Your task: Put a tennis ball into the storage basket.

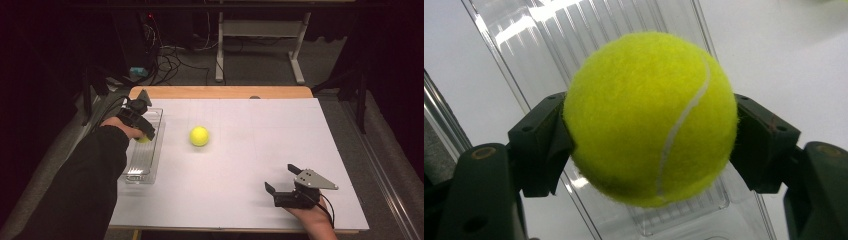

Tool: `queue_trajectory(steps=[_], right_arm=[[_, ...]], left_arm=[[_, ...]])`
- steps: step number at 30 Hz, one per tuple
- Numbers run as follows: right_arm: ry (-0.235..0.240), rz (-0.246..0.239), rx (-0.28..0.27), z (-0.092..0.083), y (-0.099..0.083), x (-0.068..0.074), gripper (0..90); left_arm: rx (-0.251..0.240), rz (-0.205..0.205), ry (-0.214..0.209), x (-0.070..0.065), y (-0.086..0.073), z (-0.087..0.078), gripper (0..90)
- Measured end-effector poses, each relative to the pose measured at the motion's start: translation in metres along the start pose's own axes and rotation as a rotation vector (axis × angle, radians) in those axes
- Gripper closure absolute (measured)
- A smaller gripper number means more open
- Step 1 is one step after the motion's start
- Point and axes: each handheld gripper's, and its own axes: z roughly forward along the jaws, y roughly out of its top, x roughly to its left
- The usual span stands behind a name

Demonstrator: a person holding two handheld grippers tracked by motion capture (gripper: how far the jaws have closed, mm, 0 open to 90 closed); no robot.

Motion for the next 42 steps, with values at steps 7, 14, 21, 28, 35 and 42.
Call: queue_trajectory(steps=[7, 14, 21, 28, 35, 42], right_arm=[[0.0, -0.002, 0.003, 0.001, 0.0, 0.0, 1.0], [0.0, -0.002, 0.002, 0.0, 0.0, 0.0, 1.0], [0.0, -0.001, 0.001, 0.0, 0.0, 0.0, 1.0], [-0.002, -0.003, -0.004, -0.001, 0.001, 0.0, 1.0], [-0.004, 0.002, -0.013, -0.003, 0.002, 0.0, 1.0], [-0.005, 0.0, -0.011, -0.003, 0.002, 0.0, 1.0]], left_arm=[[0.008, -0.001, 0.012, 0.001, 0.001, 0.004, 26.0], [0.004, -0.004, 0.02, 0.0, 0.002, 0.004, 22.8], [-0.019, 0.022, -0.012, -0.005, -0.002, -0.007, 0.5], [-0.04, 0.042, -0.006, -0.012, -0.009, -0.014, 0.5], [-0.045, 0.101, -0.009, -0.031, -0.015, -0.017, 0.5], [-0.052, 0.178, -0.013, -0.06, -0.022, -0.012, 0.5]])
